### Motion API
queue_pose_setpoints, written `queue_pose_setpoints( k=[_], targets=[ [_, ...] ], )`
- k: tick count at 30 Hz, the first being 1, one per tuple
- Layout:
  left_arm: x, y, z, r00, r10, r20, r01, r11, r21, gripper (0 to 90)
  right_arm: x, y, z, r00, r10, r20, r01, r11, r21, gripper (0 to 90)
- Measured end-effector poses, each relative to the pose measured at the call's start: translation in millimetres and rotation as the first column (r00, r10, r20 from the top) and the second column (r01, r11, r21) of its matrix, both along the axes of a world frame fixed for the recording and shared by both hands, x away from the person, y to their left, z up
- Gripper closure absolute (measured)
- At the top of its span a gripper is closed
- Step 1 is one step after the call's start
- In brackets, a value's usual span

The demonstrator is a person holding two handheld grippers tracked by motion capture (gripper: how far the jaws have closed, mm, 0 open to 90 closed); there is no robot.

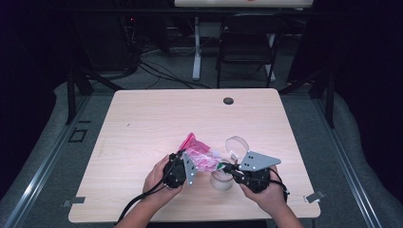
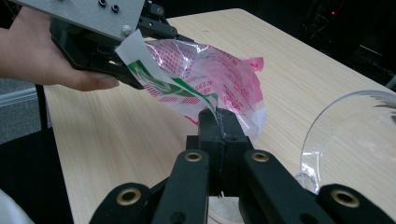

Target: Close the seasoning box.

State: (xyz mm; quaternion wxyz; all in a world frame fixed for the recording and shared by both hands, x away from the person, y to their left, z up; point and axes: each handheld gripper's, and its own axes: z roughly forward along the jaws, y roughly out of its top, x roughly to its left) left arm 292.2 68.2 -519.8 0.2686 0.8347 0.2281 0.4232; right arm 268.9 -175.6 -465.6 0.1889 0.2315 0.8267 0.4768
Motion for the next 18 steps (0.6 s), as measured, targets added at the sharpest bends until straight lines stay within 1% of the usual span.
queue_pose_setpoints(
  k=[1, 4, 11, 12, 15, 18],
  targets=[
    [0.1, 0.1, -0.7, 0.9999, -0.001, -0.012, 0.0, 1.0, -0.007, 66.8, 0.1, 0.1, -0.2, 1.0, 0.0, -0.001, 0.0, 1.0, 0.001, 90.0],
    [0.4, 0.3, -3.5, 0.9997, 0.001, -0.023, -0.001, 0.9997, -0.024, 66.9, 0.3, 0.0, -0.5, 1.0, 0.002, -0.001, -0.002, 1.0, 0.002, 90.0],
    [1.0, 1.8, -6.3, 0.9989, -0.002, -0.047, 0.0, 0.9992, -0.039, 67.0, 1.6, 1.2, -1.6, 1.0, 0.002, -0.003, -0.002, 1.0, 0.009, 90.0],
    [1.3, 1.8, -7.3, 0.9988, -0.002, -0.049, -0.001, 0.9988, -0.048, 67.0, 1.6, 1.3, -1.6, 1.0, 0.001, -0.002, -0.001, 1.0, 0.006, 90.0],
    [2.2, 2.1, -8.5, 0.9981, 0.002, -0.062, -0.005, 0.9983, -0.058, 67.1, 1.6, 1.7, -2.2, 1.0, 0.005, -0.004, -0.005, 1.0, 0.009, 90.0],
    [2.8, 1.9, -8.7, 0.9975, 0.001, -0.071, -0.006, 0.9978, -0.066, 67.2, 1.4, 1.2, -2.4, 1.0, 0.003, -0.004, -0.003, 1.0, 0.0, 90.0]
  ],
)
